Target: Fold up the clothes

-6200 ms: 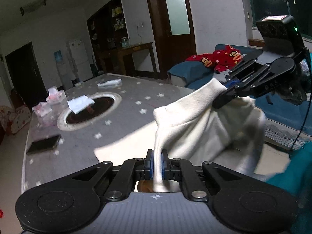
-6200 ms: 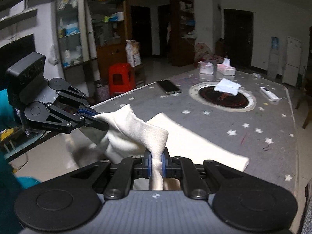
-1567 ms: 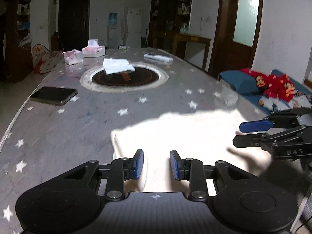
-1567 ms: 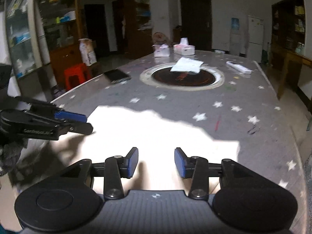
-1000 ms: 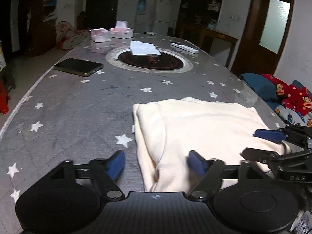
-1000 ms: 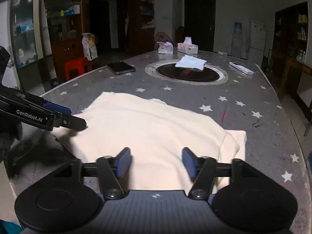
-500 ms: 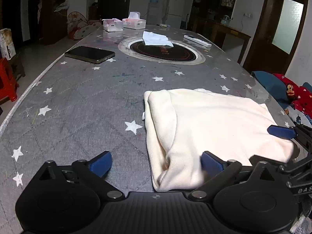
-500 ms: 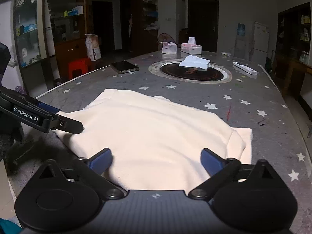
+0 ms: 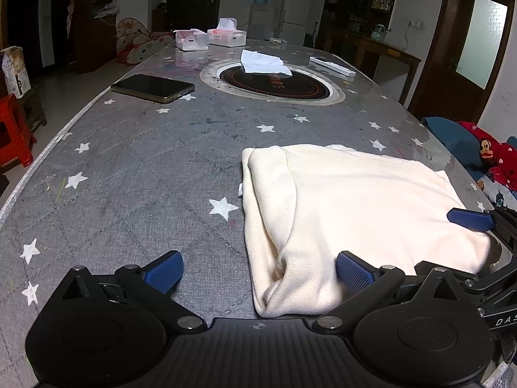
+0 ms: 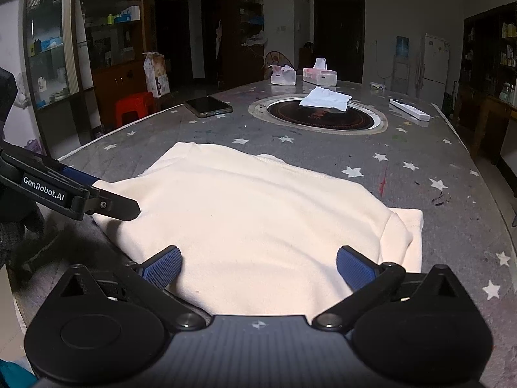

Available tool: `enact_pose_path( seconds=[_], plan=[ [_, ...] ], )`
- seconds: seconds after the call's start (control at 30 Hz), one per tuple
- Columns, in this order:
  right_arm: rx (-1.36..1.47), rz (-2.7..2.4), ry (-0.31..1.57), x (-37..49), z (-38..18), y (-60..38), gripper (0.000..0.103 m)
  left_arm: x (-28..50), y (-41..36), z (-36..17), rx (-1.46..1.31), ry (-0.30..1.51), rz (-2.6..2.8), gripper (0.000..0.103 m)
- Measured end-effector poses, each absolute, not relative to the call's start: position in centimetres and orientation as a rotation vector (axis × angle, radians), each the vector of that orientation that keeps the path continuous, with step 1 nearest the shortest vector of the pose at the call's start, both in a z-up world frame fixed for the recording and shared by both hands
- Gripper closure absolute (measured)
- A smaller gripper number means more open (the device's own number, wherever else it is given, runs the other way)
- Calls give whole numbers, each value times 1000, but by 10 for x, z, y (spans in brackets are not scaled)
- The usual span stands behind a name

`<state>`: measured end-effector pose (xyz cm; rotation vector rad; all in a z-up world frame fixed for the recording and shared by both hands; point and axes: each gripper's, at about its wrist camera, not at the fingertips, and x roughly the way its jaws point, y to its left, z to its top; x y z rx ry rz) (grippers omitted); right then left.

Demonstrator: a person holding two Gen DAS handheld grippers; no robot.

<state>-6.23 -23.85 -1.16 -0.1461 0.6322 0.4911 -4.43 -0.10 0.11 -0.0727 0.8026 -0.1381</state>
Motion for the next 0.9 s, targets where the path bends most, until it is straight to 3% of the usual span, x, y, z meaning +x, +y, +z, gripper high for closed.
enact_pose_path(
  seconds=[0.9],
  plan=[
    [-171, 476, 636, -64, -10, -235, 0, -49, -4, 13, -58, 806, -95, 0]
  ],
)
